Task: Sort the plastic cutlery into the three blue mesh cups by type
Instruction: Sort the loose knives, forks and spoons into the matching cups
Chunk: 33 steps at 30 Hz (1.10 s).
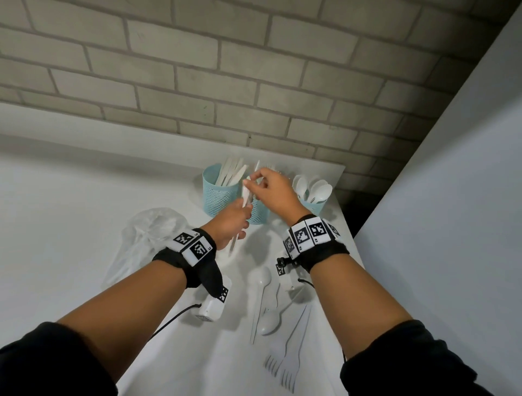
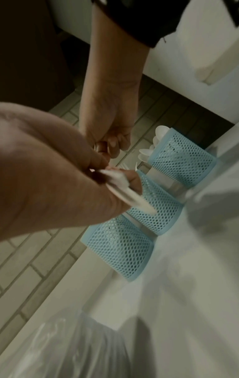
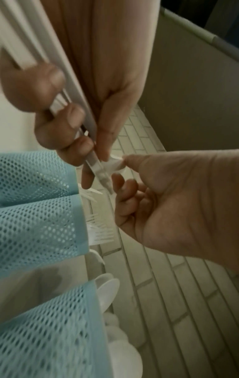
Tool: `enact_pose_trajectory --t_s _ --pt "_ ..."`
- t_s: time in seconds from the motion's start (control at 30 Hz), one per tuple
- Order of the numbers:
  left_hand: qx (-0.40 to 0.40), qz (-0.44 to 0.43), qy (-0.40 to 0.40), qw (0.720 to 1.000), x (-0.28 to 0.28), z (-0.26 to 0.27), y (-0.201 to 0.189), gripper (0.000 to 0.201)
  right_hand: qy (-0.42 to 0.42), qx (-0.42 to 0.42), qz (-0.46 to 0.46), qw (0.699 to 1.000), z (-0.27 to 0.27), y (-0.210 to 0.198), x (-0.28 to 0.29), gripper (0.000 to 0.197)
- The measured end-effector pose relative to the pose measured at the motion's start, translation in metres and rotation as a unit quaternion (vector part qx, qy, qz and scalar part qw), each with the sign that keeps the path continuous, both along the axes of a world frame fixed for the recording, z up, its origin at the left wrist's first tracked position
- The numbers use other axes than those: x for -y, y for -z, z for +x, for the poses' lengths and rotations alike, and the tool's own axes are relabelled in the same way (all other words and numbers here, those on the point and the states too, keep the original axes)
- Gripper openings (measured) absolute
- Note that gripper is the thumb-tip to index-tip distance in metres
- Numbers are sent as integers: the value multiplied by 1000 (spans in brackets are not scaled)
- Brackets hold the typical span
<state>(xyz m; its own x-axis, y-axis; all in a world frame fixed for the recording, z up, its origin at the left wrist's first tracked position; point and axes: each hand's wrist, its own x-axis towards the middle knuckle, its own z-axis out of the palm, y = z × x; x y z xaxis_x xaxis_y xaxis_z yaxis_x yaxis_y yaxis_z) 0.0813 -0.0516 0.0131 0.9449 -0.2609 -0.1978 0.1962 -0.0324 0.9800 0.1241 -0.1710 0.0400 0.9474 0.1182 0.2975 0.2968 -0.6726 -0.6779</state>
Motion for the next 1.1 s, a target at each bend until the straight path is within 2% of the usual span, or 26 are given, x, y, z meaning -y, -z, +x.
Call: enact_pose_trajectory --t_s 0.07,0.17,0.27,0.33,0.43,0.53,0.67,0.77,0.87,1.0,1.1 --pt "2 -15 -7 1000 3 -3 -2 14 23 17 4 1000 -2 6 6 10" --pt "-6 -37 -30 999 10 -4 -2 25 55 2 58 997 -7 14 13 6" --pt "-9 -43 -22 999 16 -2 0 22 60 -17 150 987 -11 15 16 12" --pt "-4 -39 -5 999 21 -1 1 23 52 -27 163 985 -13 14 19 18" --pt "-3 -30 -3 1000 27 -1 1 28 45 -38 179 982 -11 12 27 17" --pt "-11 -41 -10 999 28 1 1 32 140 4 221 965 0 2 47 12" --pt "-13 -62 -5 998 24 6 2 29 288 139 273 907 12 -25 83 8" --pt "-24 -97 -3 995 23 9 3 28 330 221 245 885 11 -39 101 19" --pt "-45 -146 -2 988 23 10 3 25 358 242 175 885 12 -33 107 27" --pt "-60 -194 8 979 21 11 5 19 387 148 49 909 17 0 107 34" --pt "-61 -202 13 977 17 11 6 18 355 63 -39 932 17 25 106 36"
